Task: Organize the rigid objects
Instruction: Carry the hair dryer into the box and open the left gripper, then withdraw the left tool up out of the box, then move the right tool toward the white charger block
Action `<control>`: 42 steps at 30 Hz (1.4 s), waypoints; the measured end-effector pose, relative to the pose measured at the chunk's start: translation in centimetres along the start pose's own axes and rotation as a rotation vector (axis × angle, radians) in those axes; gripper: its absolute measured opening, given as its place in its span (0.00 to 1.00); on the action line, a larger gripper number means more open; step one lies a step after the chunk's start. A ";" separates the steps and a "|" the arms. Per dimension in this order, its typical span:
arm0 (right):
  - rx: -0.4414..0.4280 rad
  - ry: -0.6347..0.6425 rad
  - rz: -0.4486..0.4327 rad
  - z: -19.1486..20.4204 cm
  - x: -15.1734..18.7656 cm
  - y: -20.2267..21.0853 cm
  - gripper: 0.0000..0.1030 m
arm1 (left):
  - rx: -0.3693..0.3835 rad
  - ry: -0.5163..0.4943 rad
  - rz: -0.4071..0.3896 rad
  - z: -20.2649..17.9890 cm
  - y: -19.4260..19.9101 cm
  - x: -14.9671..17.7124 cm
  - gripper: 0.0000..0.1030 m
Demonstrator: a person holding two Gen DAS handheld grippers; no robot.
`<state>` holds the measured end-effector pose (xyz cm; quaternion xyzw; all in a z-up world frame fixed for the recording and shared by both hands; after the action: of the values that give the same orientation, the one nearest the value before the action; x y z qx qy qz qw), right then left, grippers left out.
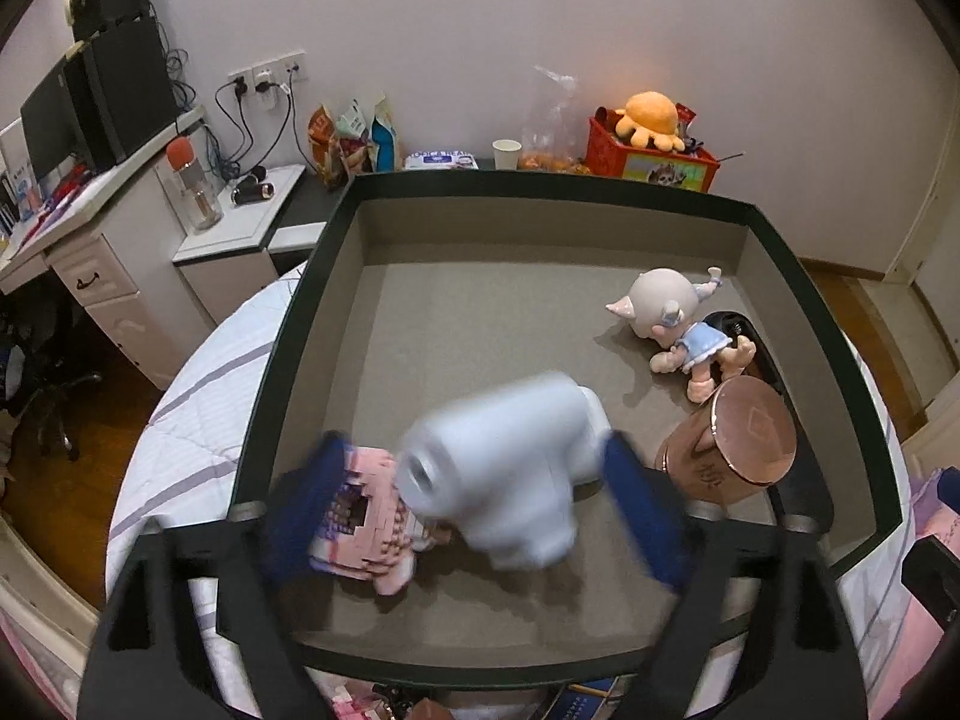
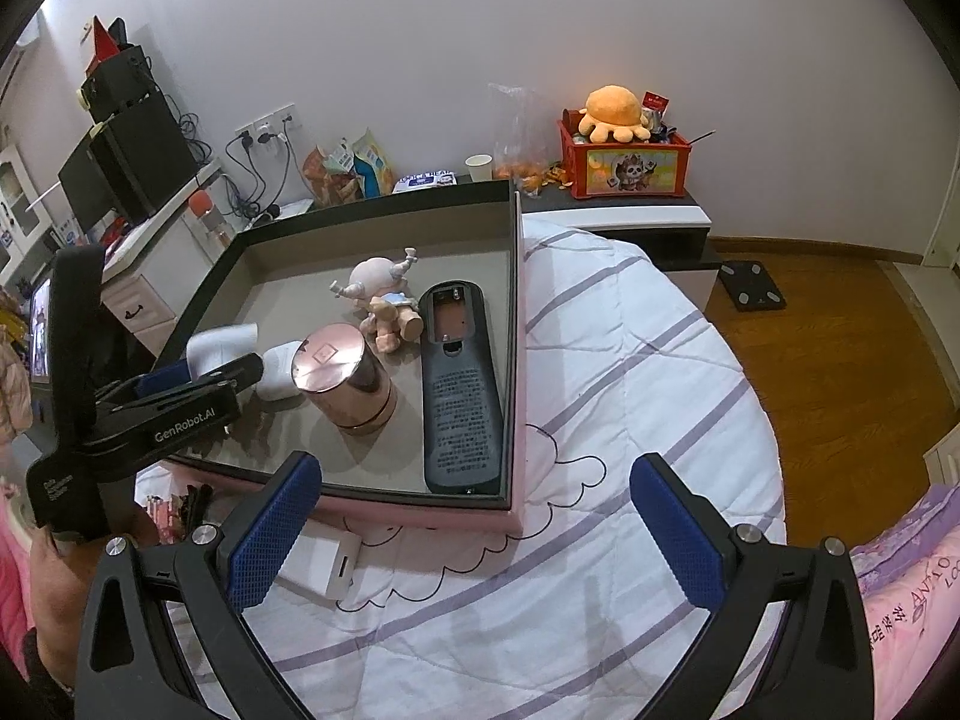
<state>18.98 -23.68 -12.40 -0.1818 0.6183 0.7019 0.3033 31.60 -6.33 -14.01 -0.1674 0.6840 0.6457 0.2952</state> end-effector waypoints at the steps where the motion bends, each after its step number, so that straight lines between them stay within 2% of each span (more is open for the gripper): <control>1: 0.001 0.000 -0.002 0.0 0.0 0.1 1.00 | -0.002 -0.004 -0.011 -0.1 0.4 -0.1 0.99; 12: -0.010 0.007 -0.046 1.0 0.2 2.8 1.00 | -0.037 -0.015 -0.069 0.6 4.7 -0.4 1.00; 24: -0.029 0.029 -0.110 2.8 0.7 6.5 1.00 | -0.067 0.009 -0.177 1.9 12.6 0.2 1.00; 32: -0.041 0.044 -0.134 3.8 1.7 8.5 1.00 | -0.067 0.029 -0.213 2.6 17.0 2.0 1.00; 42: -0.051 0.062 -0.136 4.8 3.3 9.8 1.00 | -0.058 0.056 -0.211 2.8 19.7 5.2 1.00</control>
<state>10.68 -18.81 -6.29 -0.2524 0.5955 0.6894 0.3263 16.09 -0.62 -1.72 -0.2652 0.6515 0.6257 0.3372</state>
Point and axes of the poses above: each gripper's, at about its wrist camera, not at the fingertips, and y roughly against the way its jaws point, z to its left, x to its underside, the point moved 10 cm from there along -y, roughly the way its jaws point, and after that the axes turned 1 degree about -y, right-handed, at the moved point
